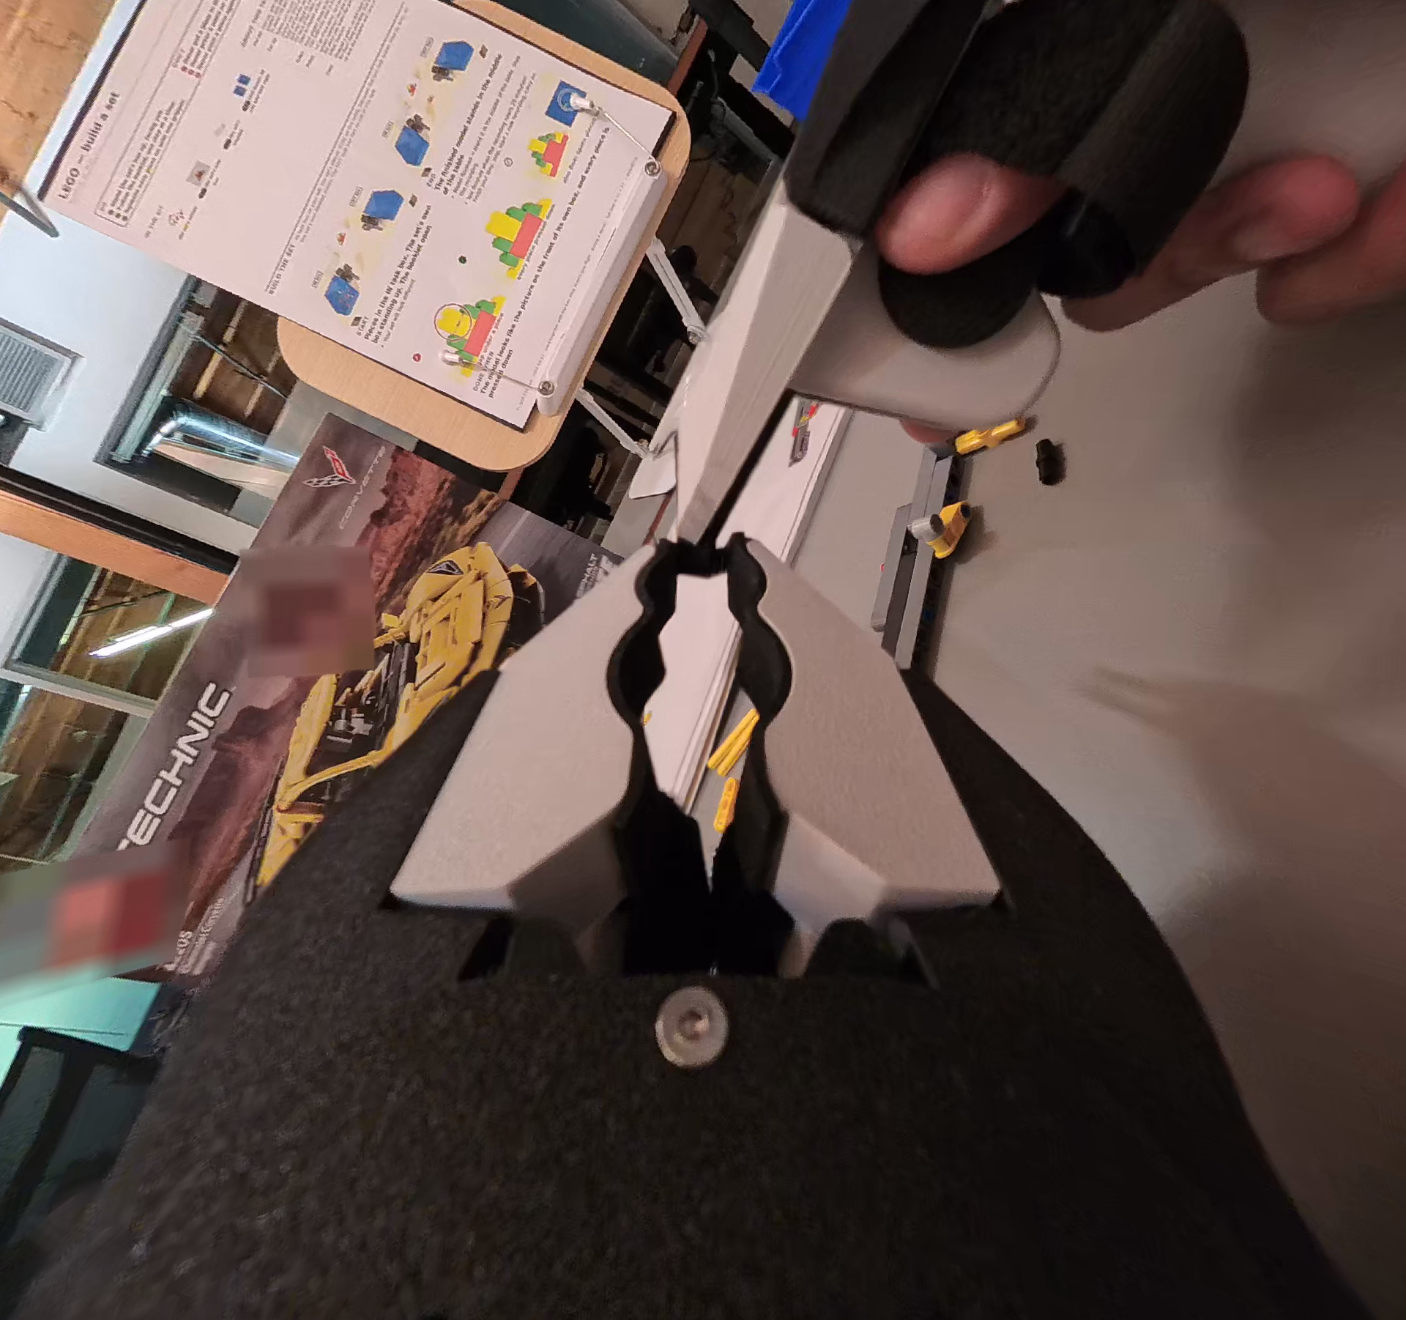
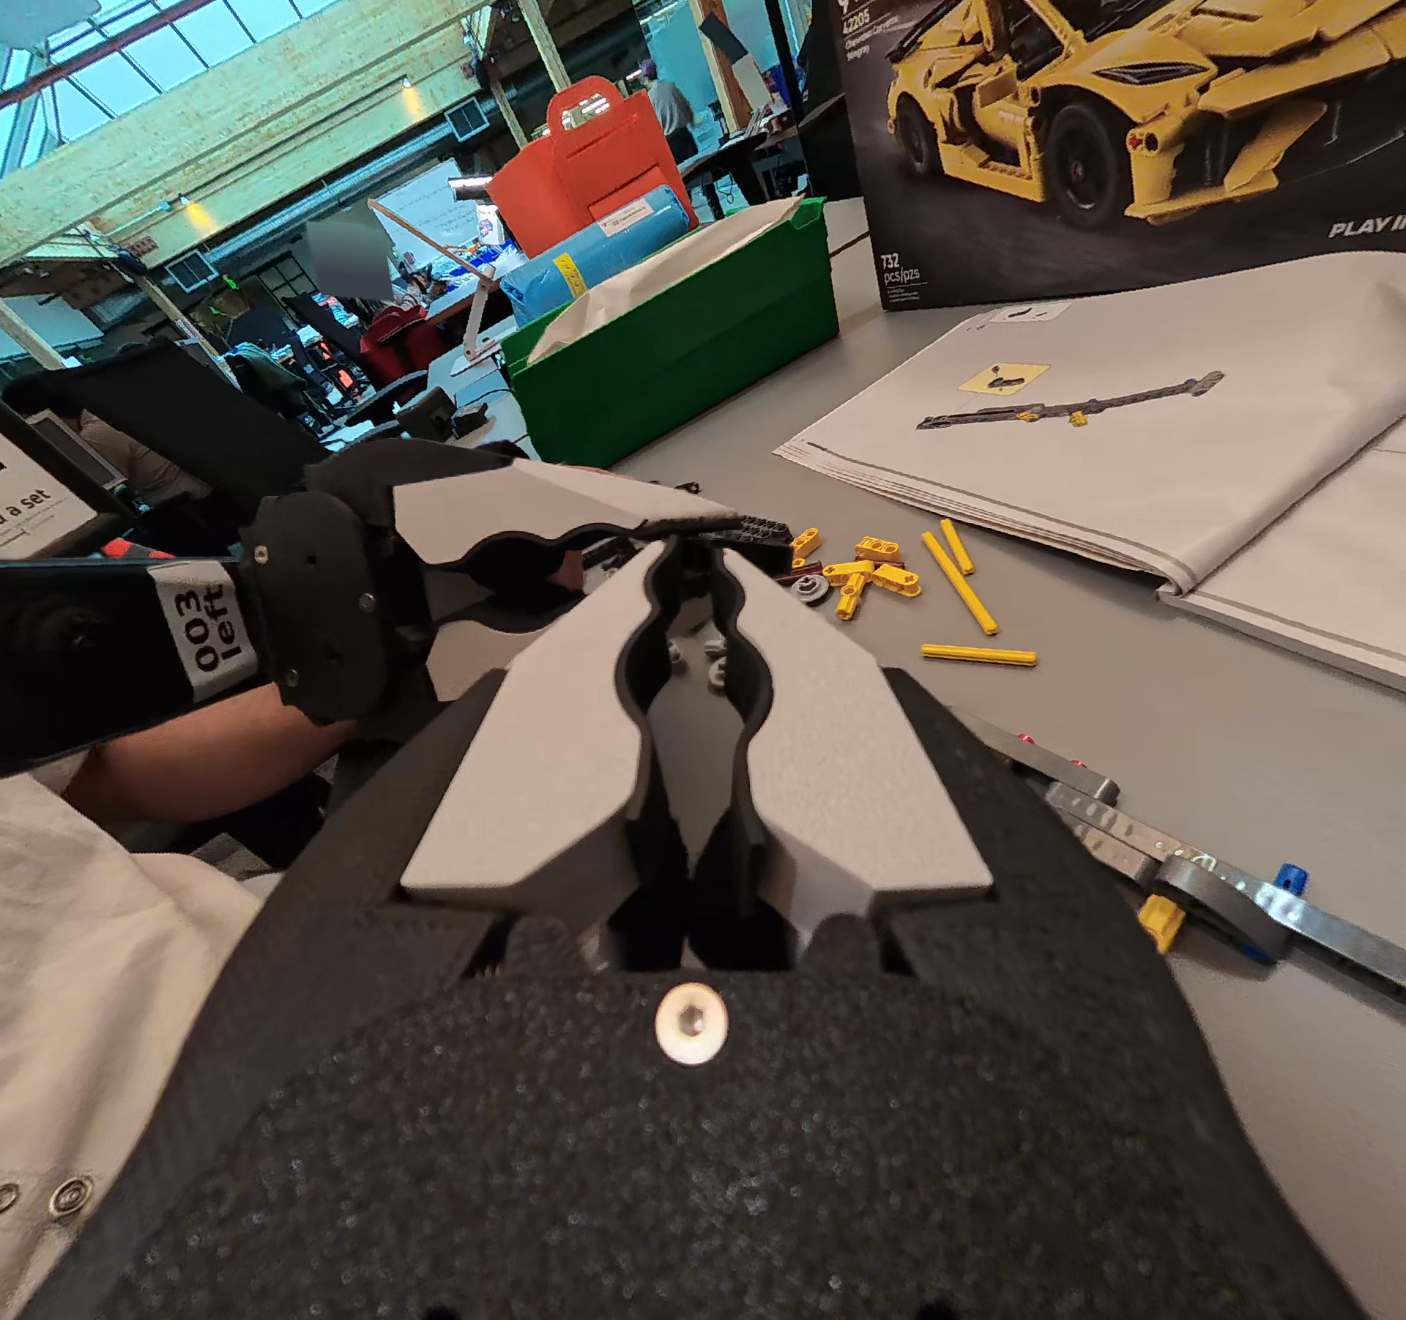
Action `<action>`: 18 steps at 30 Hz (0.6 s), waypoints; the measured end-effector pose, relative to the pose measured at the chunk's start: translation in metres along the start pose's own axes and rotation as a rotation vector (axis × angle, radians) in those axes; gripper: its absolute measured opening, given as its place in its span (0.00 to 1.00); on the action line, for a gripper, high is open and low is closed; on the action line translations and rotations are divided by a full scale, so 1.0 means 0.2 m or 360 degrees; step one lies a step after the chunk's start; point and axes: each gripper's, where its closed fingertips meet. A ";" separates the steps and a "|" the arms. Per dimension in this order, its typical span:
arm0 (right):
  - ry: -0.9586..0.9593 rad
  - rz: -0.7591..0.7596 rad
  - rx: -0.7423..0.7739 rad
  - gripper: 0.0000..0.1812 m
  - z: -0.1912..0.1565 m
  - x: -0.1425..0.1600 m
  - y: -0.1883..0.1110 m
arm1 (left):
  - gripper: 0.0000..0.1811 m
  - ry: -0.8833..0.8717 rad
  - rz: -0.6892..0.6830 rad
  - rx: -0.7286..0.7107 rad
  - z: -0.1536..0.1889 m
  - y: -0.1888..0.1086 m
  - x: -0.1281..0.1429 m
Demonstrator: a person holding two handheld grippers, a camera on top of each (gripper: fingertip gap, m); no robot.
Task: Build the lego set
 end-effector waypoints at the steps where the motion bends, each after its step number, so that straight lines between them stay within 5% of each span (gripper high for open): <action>1: -0.0029 0.0015 0.0023 0.03 0.00 -0.01 -0.01 | 0.05 0.0019 -0.0009 -0.0014 0.00 0.00 0.00; 18: -0.0106 0.0022 -0.0020 0.05 -0.02 -0.03 -0.04 | 0.04 0.0035 0.0042 0.0013 -0.01 -0.02 -0.02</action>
Point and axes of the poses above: each gripper's, where its closed fingertips meet, y out along the fingers, x out of its underside, z = x × y across the jaws, and after that the axes turned 3 degrees about -x, right-handed
